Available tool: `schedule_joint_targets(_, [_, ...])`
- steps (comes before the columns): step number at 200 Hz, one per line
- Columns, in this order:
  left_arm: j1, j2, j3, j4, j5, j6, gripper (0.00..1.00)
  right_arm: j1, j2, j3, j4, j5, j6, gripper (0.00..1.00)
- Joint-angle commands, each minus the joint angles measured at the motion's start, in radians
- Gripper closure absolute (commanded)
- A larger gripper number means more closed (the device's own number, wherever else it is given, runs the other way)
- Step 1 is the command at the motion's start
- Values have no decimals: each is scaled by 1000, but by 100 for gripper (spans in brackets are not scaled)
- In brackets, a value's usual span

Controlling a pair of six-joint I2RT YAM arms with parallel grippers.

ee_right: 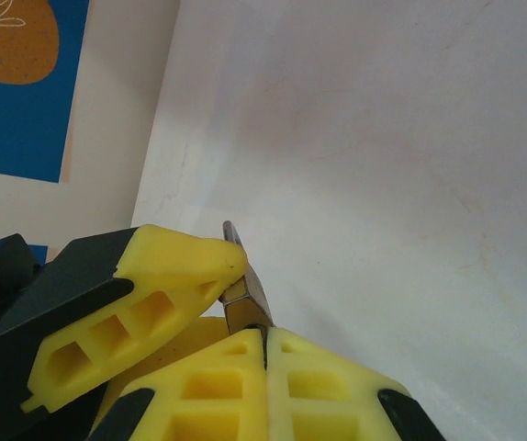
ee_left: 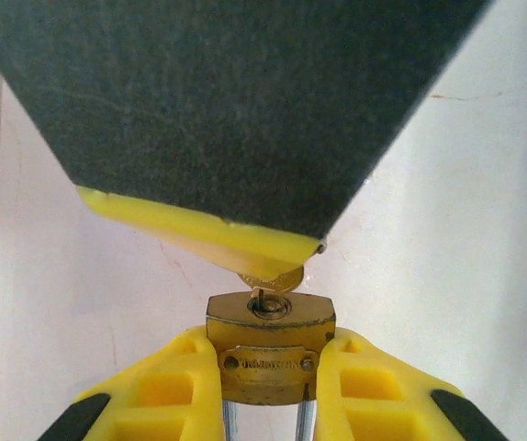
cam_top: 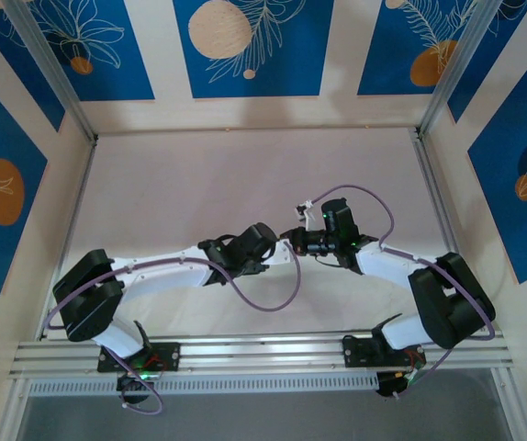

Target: Unlock with the key

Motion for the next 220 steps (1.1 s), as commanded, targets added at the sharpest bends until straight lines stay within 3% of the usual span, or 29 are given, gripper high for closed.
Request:
schedule_joint_targets(1, [-43,18,-10,196,-19,39,87,57,8,20,67,-39,66,96])
schedule_joint_targets(136, [-81,57,19,252,30,38,87,109,66,57,93,-49,69,96])
schedule_joint_targets(220, [-119,67,-73,511,-59,163,93,115,123,28,269,-122,235,100])
